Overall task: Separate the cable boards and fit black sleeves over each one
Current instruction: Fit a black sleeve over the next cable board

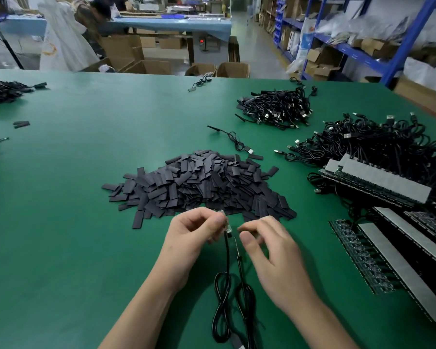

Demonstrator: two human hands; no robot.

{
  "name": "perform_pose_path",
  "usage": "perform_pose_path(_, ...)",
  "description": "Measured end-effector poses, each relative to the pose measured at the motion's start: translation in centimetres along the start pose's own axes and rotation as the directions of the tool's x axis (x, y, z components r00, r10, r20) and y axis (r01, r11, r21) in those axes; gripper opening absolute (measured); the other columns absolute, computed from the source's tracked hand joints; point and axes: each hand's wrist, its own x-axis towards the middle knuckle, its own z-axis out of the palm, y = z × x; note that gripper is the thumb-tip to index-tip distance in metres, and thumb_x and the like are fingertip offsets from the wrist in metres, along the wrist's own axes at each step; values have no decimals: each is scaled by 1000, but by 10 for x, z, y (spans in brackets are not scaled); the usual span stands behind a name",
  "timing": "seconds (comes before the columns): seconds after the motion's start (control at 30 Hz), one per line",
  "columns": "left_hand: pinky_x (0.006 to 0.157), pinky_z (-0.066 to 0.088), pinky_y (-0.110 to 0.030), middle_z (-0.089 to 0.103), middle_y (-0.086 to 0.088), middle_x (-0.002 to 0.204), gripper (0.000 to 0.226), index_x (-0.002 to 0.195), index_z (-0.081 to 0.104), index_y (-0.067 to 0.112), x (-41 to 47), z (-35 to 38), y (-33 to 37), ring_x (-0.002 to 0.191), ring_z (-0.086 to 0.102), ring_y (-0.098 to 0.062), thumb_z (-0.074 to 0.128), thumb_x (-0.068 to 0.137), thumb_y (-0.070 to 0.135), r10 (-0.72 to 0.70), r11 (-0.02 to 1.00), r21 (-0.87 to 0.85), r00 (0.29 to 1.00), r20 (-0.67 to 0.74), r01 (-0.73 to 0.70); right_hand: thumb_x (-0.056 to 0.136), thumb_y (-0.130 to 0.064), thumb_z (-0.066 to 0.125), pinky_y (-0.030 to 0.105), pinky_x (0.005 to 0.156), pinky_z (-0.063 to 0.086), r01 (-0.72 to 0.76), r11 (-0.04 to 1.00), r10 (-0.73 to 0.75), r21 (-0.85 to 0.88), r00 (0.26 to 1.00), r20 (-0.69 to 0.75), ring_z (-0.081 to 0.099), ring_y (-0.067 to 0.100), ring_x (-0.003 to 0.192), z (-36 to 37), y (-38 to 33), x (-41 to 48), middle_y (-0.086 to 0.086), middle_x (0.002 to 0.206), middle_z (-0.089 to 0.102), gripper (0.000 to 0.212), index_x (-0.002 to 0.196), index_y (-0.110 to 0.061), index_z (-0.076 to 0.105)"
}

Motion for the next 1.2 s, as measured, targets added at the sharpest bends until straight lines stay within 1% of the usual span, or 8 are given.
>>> perform_pose_path(0.2,67,46,-17,66,3,69,28,82,76,24,-1,9,-4,67,60,-5,61,95,44,88,976,202,996,-10,-85,98,-42,55,26,64,44,-131,871,85,473,990,116,57,14,65,7,-17,-2,-4,70,65,29,77,-24,64)
perform_pose_path(0.3,73,51,-32,74,5,89,24,99,76,32,1,8,-8,78,64,-12,56,98,46,115,935,346,988,-105,-73,93,-35,61,24,58,44,-314,429,193,847,948,253,49,16,56,-8,-18,2,3,59,54,26,72,-21,65)
perform_pose_path(0.4,83,52,-32,72,13,103,17,109,71,30,10,8,-8,94,66,-6,55,105,25,195,853,512,970,-143,-96,88,-36,65,21,43,38,-424,-45,130,904,895,427,38,9,45,-27,-11,6,-4,51,41,26,72,-16,63)
perform_pose_path(0.5,92,52,-34,66,10,115,23,119,71,22,29,-2,-2,107,62,-10,53,106,18,280,645,747,959,-34,-162,95,-29,61,18,33,28,-462,-219,69,859,871,486,26,8,42,-36,-2,8,-5,48,29,26,76,-12,62)
perform_pose_path(0.57,95,49,-39,65,2,122,28,126,71,20,50,-8,3,115,57,-21,54,104,14,323,437,882,946,30,-177,99,-29,61,18,29,27,-506,-112,137,855,844,518,30,7,36,-35,2,9,-5,45,31,29,76,-11,61)
perform_pose_path(0.73,101,44,-41,58,2,137,42,140,61,33,101,-21,9,125,48,-27,57,103,16,217,52,978,958,187,-203,88,-38,62,20,33,33,-535,414,246,736,844,476,40,15,31,-24,6,9,2,46,38,29,73,-13,62)
perform_pose_path(0.97,98,43,-37,59,4,123,32,128,69,38,123,-33,15,120,50,-23,68,96,37,113,5,970,964,240,-242,108,-25,49,21,43,40,-462,680,249,570,876,413,47,19,38,-20,10,8,2,46,44,39,70,-21,61)
perform_pose_path(1.2,90,45,-38,67,7,114,17,107,79,34,123,-37,23,109,54,-20,72,93,41,157,63,955,948,276,-289,108,-21,48,27,49,42,-456,694,235,557,875,424,57,23,49,-23,7,6,7,56,54,33,77,-15,58)
